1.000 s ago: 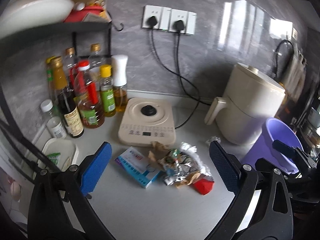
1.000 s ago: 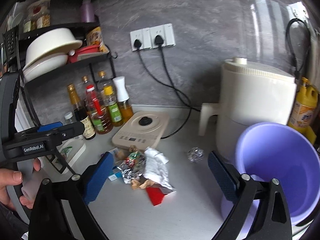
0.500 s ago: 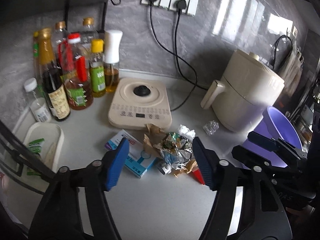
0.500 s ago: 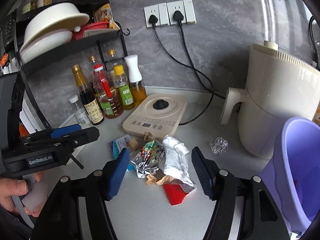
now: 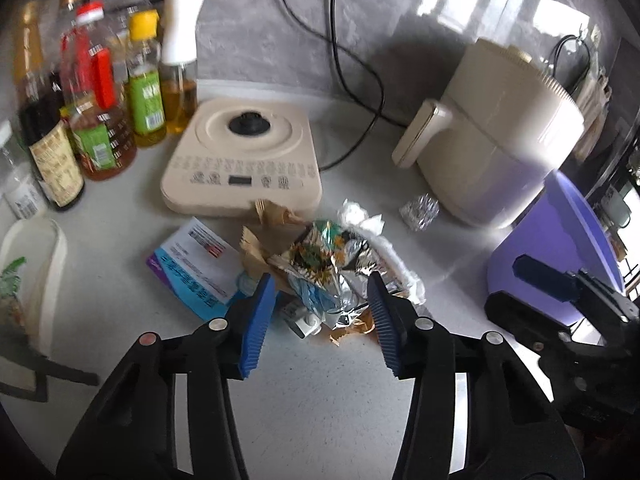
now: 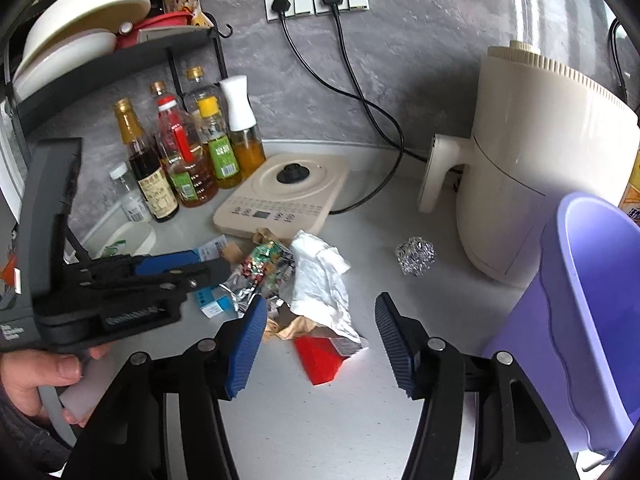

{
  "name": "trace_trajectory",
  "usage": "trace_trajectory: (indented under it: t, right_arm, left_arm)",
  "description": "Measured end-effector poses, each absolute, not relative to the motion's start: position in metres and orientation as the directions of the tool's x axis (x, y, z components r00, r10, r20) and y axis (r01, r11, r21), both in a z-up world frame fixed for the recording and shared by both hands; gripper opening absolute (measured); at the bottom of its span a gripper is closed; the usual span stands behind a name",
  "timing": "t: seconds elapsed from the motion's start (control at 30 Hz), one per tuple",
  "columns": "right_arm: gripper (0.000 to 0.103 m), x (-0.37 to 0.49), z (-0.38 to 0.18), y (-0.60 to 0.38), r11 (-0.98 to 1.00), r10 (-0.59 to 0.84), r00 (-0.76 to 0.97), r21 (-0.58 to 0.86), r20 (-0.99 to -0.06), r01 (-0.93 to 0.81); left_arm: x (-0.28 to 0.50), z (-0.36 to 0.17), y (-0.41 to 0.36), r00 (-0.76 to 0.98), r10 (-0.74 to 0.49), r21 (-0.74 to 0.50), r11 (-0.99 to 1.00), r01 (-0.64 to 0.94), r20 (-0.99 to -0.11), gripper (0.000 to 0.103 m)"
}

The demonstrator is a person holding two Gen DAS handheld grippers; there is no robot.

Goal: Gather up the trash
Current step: 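Move both open grippers back toward the remaining trash pile, then grasp a silver wrapper with the left gripper while the right grasps white plastic bag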

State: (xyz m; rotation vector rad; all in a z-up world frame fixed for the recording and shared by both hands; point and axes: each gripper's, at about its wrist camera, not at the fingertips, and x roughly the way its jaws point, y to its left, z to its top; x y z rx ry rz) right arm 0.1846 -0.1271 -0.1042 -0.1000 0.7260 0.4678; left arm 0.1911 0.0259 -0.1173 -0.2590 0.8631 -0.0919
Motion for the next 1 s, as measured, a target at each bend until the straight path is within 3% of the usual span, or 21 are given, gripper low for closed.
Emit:
trace_trajectory:
  t: [0.1,0.23,0.53,1.0]
  right_arm:
    - [0.054,0.189,-0.111,-0.126,0.895,0.367,0.637,0.072,-0.677,-0.44]
    - [0.054,0.191,-0.116,-0.121,0.89,0.362,0.624,0.059,-0.693,-0.452]
    - [0.054,0.199,-0.123,-0.108,0.873,0.389,0.603,0.07,-0.696,-0.482]
    - [0.054,0.23,-0.156,-0.078,0.856,0.38,0.561,0.049,-0.735,-0.515]
  left_arm:
    - [0.2,-0.132,0.026,0.626,-0.186,-0.271,0.962,-0.041,-0.757,0.038]
    - [0.206,-0.142,0.026,0.614,-0.181,-0.277,0.959,-0.065,-0.769,0.011]
    - [0.194,-0.118,0.034,0.683,-0.125,-0.257,0.962,-0.094,-0.719,0.009]
    - [0.192,-0.111,0.058,0.693,-0.056,-0.217,0.965,-0.148,-0.719,0.009]
